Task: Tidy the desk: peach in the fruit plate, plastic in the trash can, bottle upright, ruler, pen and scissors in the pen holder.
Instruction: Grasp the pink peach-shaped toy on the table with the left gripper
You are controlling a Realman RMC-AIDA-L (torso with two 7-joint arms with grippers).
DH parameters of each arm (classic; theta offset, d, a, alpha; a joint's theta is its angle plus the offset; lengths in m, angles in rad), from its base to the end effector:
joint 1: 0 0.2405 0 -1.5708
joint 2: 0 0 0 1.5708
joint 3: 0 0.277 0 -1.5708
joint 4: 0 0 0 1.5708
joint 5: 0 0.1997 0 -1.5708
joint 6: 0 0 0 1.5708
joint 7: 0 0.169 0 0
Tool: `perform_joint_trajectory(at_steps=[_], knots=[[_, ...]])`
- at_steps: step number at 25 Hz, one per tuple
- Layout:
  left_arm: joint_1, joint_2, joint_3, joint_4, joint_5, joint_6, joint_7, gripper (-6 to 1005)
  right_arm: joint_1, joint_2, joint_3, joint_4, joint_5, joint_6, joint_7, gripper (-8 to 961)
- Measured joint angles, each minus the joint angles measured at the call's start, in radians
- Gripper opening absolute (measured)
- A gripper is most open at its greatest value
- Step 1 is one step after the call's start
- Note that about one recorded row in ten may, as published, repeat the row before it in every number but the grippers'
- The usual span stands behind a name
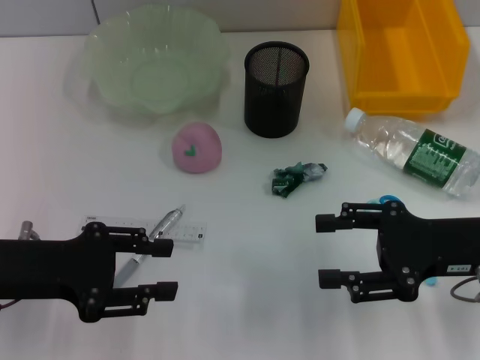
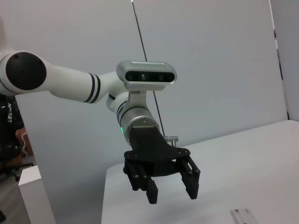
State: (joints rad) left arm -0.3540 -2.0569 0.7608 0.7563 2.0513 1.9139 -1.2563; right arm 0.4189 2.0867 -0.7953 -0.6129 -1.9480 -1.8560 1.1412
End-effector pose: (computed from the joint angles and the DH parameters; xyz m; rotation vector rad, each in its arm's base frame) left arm -0.2832 0.2463 -0.0186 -3.0129 -0.4707 -0.7535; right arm 0.2558 0.2597 -0.0446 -2.9648 0.3510 0.9516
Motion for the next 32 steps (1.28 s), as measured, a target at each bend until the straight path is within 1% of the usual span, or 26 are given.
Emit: perform_joint_trajectory(at_steps=[13,16,17,19,20,21,23,25,26,27,28,30,31,32], knots=[[-0.002,-0.004,-0.001,-0.002,-0.003,-0.011,0.0,578,0.006,0.0,0.009,0.054,0.01,0.007,-0.051,736],[-0.003,-0.007,-0.003,-0.002,-0.011,-0.017,0.0,578,0.0,-0.002,0.011,0.111,0.049,0.01,-0.125,736],[-0.007,-0.012,-0.006,-0.028,-0.065,-0.048,0.0,578,-0.003,-0.003,0.011,0.141,0.069,0.013,-0.162,735],[-0.014,-0.014,-0.005,-0.061,-0.121,-0.079,0.007,579,-0.014,-0.003,0.012,0.205,0.107,0.027,-0.245,735],[-0.014,-0.014,-0.005,-0.061,-0.121,-0.079,0.007,579,-0.021,-0.004,0.012,0.234,0.123,0.038,-0.286,735],[-0.025,-0.015,-0.005,-0.09,-0.178,-0.113,0.014,579,-0.027,-0.003,0.013,0.256,0.137,0.049,-0.313,735],[-0.038,-0.015,-0.006,-0.11,-0.231,-0.144,0.01,579,-0.034,-0.002,0.013,0.294,0.156,0.063,-0.349,734],[-0.044,-0.015,-0.005,-0.116,-0.252,-0.16,0.004,580,-0.033,-0.002,0.013,0.333,0.175,0.068,-0.367,734],[-0.062,-0.015,-0.002,-0.119,-0.277,-0.202,-0.017,580,-0.031,-0.003,0.013,0.353,0.185,0.069,-0.376,734],[-0.062,-0.015,-0.002,-0.119,-0.277,-0.202,-0.017,580,-0.03,-0.003,0.013,0.363,0.193,0.07,-0.383,734],[-0.076,-0.015,-0.001,-0.116,-0.279,-0.234,-0.042,580,-0.03,-0.003,0.014,0.372,0.202,0.071,-0.39,734],[-0.076,-0.015,-0.001,-0.116,-0.279,-0.234,-0.042,581,-0.033,-0.001,0.014,0.384,0.21,0.073,-0.397,735],[-0.091,-0.016,0.001,-0.112,-0.28,-0.275,-0.083,581,-0.034,-0.001,0.014,0.39,0.212,0.073,-0.397,735],[-0.131,-0.012,0.01,-0.075,-0.264,-0.392,-0.231,581,-0.034,-0.001,0.015,0.397,0.212,0.073,-0.397,735]])
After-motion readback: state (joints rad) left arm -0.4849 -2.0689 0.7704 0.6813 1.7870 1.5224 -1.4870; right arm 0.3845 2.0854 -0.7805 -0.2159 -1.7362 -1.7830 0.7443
